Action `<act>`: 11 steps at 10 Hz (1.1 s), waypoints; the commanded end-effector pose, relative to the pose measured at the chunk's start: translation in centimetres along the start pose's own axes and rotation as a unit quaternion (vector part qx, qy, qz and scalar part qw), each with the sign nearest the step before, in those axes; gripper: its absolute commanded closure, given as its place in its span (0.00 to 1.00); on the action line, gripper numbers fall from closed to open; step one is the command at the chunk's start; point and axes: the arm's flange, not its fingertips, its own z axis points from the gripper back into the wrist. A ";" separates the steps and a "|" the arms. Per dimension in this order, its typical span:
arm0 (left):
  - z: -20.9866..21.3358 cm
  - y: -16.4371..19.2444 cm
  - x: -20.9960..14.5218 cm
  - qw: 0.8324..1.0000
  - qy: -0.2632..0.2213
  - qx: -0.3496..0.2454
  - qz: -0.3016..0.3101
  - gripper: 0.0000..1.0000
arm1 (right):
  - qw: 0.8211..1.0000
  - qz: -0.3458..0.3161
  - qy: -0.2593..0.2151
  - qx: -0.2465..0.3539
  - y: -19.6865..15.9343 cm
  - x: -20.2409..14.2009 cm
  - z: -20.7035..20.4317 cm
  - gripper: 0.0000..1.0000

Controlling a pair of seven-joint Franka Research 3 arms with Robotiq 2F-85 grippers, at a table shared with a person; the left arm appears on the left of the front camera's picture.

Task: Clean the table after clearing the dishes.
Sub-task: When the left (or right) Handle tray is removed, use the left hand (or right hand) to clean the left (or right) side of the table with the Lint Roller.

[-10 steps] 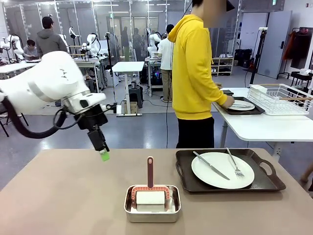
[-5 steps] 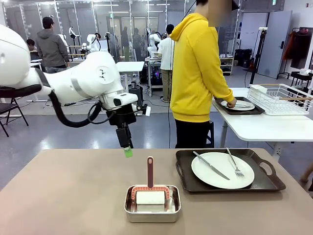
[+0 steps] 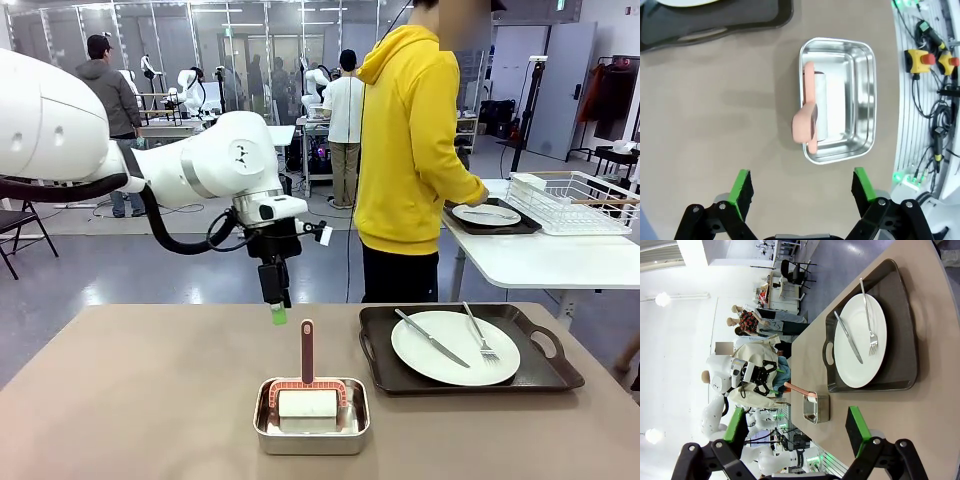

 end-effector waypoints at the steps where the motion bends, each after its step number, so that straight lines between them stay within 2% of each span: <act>1: -0.1 -0.1 1.8 1.000 0.021 0.005 -0.001 0.00 | 1.000 0.003 0.002 -0.003 0.3 -0.2 0.2 0.00; 5: -2.8 -1.0 4.3 0.999 0.049 -0.001 -0.011 0.00 | 1.000 0.003 0.002 -0.003 0.3 -0.2 0.2 0.00; 11: -5.5 -1.7 4.9 0.997 0.072 -0.013 -0.016 0.00 | 1.000 0.003 0.002 -0.003 0.3 -0.2 0.2 0.00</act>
